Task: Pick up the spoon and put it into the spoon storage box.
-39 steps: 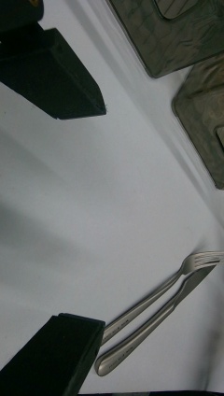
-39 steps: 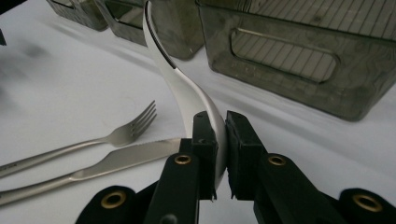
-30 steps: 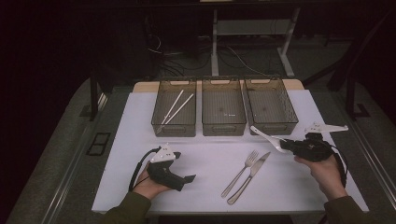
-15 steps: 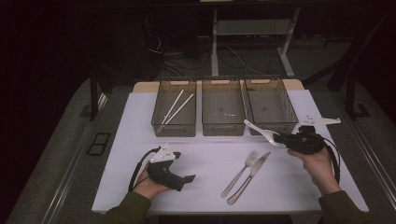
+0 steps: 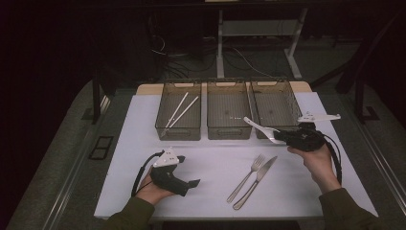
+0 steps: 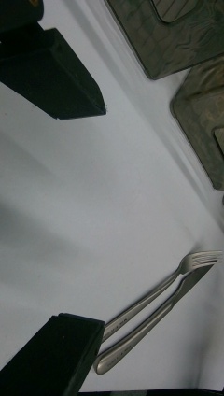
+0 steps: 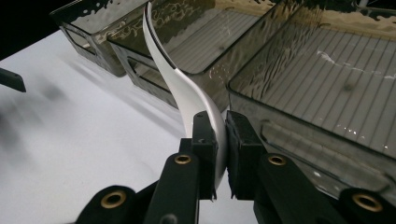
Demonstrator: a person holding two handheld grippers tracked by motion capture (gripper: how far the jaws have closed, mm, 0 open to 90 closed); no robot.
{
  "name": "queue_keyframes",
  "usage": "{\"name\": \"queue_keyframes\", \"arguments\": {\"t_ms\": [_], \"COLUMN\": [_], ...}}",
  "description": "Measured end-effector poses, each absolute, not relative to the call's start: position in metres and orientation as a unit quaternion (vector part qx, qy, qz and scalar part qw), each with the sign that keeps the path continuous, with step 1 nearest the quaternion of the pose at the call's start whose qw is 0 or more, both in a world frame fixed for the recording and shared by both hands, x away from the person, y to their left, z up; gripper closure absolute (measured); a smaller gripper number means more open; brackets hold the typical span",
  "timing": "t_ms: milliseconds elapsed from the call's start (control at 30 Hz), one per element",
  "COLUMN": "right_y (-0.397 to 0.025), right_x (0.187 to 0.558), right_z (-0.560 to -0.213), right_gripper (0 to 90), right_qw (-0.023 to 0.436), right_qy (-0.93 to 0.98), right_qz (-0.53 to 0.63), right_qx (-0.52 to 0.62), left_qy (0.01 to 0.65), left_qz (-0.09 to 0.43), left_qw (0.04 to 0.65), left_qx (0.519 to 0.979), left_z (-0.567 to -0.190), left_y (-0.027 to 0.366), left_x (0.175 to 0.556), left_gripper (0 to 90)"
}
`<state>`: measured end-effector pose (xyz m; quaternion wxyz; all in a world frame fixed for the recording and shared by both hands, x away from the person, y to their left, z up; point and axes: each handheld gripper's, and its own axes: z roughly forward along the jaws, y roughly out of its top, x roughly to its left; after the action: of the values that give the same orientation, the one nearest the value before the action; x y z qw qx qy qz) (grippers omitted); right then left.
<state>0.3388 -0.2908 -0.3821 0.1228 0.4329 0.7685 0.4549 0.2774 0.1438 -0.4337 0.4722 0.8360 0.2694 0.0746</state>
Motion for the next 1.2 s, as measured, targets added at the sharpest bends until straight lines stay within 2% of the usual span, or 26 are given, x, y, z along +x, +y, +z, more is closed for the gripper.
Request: {"name": "queue_keyframes", "arguments": {"t_ms": [1200], "right_y": [-0.228], "right_x": [0.404], "right_z": [-0.370], "right_gripper": [82.5], "right_qw": [0.125], "right_qy": [0.780], "right_qz": [0.440], "right_qx": [0.427], "left_qy": [0.266], "left_qz": [0.072], "left_qw": [0.474], "left_qx": [0.836], "left_z": [-0.433], "left_y": [0.143], "left_x": [0.276], "left_gripper": [0.0]}}
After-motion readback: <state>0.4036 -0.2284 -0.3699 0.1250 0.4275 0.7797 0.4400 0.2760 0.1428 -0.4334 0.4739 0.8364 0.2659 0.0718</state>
